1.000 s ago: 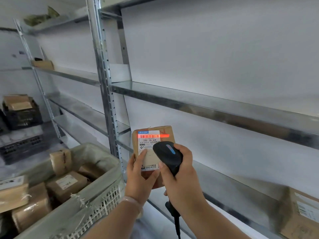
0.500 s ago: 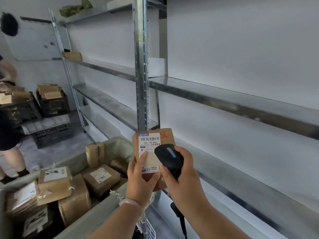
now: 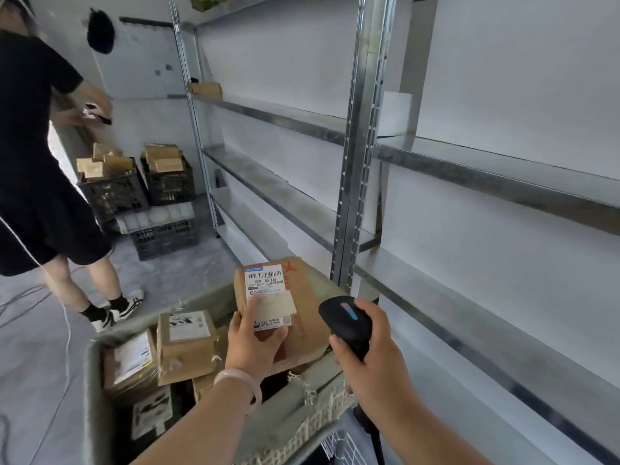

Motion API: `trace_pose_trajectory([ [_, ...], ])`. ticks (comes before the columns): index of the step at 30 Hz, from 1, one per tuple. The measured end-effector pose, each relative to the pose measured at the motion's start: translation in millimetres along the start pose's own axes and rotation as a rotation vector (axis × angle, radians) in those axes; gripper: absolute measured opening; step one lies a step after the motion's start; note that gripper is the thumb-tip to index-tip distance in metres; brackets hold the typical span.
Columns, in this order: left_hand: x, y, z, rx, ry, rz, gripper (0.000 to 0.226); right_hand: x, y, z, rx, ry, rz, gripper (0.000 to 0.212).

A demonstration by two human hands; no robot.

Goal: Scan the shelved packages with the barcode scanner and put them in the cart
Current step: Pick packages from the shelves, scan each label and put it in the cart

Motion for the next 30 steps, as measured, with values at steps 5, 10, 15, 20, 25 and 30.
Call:
trace_pose_trajectory([
  [5, -8, -2, 36, -0.035, 0.109, 0.313, 0.098, 2, -6, 13, 0.026, -0.032, -0.038, 0.058],
  [10, 19, -21, 26, 0.112, 0.163, 0.298, 0.086, -16, -9, 12, 0.065, -0.066, -0.045, 0.058],
  [15, 59, -80, 9, 0.271, 0.194, 0.420, 0.082, -53, -8, 4, 0.070, -0.170, -0.073, 0.062],
  [20, 108, -151, -31, 0.562, 0.313, 0.494, 0.077, -114, -9, -18, 0.137, -0.360, -0.091, 0.055],
  [25, 170, -236, -95, 0.820, 0.438, 0.394, 0.072, -210, 11, -52, 0.119, -0.626, -0.166, 0.053],
  [30, 219, -318, -195, 1.044, 0.531, 0.288, 0.070, -305, 39, -109, 0.106, -0.821, -0.251, 0.051],
])
Point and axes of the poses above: each hand's wrist, its own z-axis towards the middle knuckle, its own x-axis out of the palm, y = z × x, the point moved 4 cm from there along z, towards the middle knuckle, and after that the axes turned 4 degrees about -x, right-handed, at the moved point
